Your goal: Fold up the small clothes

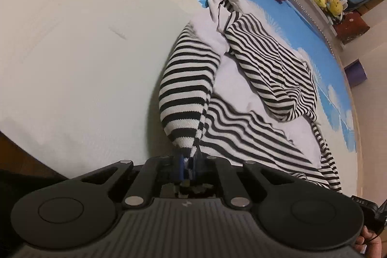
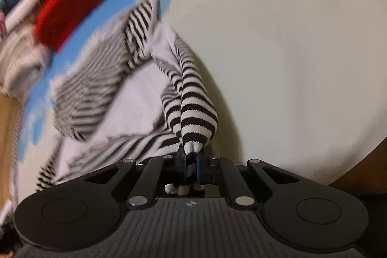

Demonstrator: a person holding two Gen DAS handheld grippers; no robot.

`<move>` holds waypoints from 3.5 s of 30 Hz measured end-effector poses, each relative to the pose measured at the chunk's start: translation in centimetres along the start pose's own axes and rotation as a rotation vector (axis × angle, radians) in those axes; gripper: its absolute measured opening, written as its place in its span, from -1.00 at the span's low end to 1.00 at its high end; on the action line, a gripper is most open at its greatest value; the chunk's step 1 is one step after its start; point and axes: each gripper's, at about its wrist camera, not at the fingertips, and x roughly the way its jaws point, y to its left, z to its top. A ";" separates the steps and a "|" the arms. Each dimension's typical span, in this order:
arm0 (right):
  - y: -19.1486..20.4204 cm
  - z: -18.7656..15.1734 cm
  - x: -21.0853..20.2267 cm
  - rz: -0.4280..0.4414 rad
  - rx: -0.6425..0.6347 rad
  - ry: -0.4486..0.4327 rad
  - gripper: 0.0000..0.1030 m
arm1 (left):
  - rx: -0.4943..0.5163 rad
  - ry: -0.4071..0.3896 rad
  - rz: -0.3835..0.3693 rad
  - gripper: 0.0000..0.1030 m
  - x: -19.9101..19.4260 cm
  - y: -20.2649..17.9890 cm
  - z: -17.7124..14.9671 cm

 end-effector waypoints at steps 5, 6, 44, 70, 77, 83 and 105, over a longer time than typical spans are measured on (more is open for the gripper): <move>-0.1 -1.0 2.8 -0.091 -0.030 0.138 -0.64 | -0.036 0.104 0.050 -0.48 2.7 0.9 -0.1; 0.0 -0.9 2.9 -0.103 -0.036 0.133 -0.56 | -0.041 0.108 0.040 -0.36 2.8 1.0 0.0; 1.2 -1.3 3.3 -0.112 -0.132 0.117 -0.82 | 0.036 0.084 0.100 -0.81 3.9 0.3 -0.7; 3.8 1.9 -14.1 0.179 -0.173 -0.123 -0.89 | 0.233 -0.024 -0.135 -0.88 -10.8 -5.3 2.8; 5.5 10.6 -2.6 0.093 -0.096 -0.081 -0.83 | 0.048 0.080 -0.090 -0.66 1.3 -4.4 13.6; 5.4 14.6 0.9 -0.019 -0.210 -0.232 -0.45 | 0.018 -0.016 -0.076 -0.19 2.9 -2.5 18.0; 10.4 9.9 8.6 -0.105 -0.880 -0.215 0.16 | 0.556 -0.037 0.094 0.41 9.8 -7.6 14.9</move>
